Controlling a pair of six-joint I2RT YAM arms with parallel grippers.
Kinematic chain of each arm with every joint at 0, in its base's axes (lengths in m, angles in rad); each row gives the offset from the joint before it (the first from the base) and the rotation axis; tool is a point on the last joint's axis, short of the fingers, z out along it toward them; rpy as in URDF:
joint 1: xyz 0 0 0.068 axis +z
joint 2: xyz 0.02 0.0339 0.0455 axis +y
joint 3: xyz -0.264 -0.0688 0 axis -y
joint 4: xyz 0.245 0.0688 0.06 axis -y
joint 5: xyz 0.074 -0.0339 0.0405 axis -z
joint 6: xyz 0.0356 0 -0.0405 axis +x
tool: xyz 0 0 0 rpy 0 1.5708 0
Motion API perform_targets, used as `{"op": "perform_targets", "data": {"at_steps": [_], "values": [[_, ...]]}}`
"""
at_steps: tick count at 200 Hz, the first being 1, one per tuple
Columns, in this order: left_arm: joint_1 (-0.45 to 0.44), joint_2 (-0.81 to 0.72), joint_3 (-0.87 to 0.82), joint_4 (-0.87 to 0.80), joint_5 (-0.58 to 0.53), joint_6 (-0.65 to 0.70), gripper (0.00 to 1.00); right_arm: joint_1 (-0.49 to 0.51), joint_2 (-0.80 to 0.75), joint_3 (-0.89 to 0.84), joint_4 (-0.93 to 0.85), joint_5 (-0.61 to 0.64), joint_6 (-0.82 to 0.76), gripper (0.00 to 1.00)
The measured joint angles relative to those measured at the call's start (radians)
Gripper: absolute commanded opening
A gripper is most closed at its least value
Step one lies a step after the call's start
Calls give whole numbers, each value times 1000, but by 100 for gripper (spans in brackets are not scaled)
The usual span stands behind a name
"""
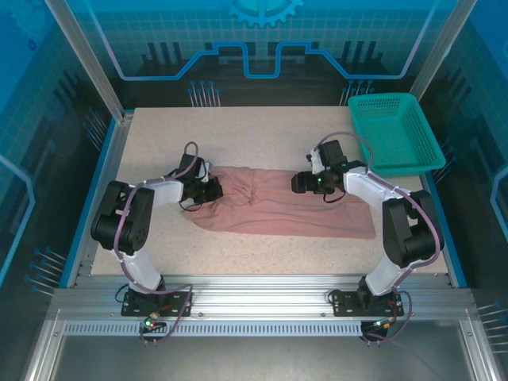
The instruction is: Fold the inside-out t-shirt
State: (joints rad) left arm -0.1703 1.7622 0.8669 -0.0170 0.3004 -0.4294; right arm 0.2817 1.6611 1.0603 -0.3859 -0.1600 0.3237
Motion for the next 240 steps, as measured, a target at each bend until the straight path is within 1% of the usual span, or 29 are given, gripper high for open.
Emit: {"op": "perform_targets", "data": {"at_steps": [29, 52, 72, 108, 150, 178, 210, 240], "values": [[69, -55, -25, -14, 16, -26, 0, -1, -7, 0, -19, 19, -8, 75], [127, -113, -14, -73, -13, -25, 0, -13, -31, 0, -32, 28, -15, 75], [155, -155, 14, -155, -78, -19, 0, -38, -46, 0, -41, 34, -17, 75], [166, -200, 107, -337, -232, 11, 0, -85, -47, 5, -57, 36, -17, 74], [185, -220, 232, -538, -400, 62, 0, -85, -19, 53, -49, 11, -1, 73], [199, -218, 338, -682, -512, 117, 0, -56, 54, 107, -48, 10, 1, 73], [204, -194, 476, -819, -635, 197, 0, 19, 149, 192, -47, -9, 2, 70], [204, -189, 546, -891, -667, 244, 0, 85, 259, 279, -17, -61, 16, 65]]}}
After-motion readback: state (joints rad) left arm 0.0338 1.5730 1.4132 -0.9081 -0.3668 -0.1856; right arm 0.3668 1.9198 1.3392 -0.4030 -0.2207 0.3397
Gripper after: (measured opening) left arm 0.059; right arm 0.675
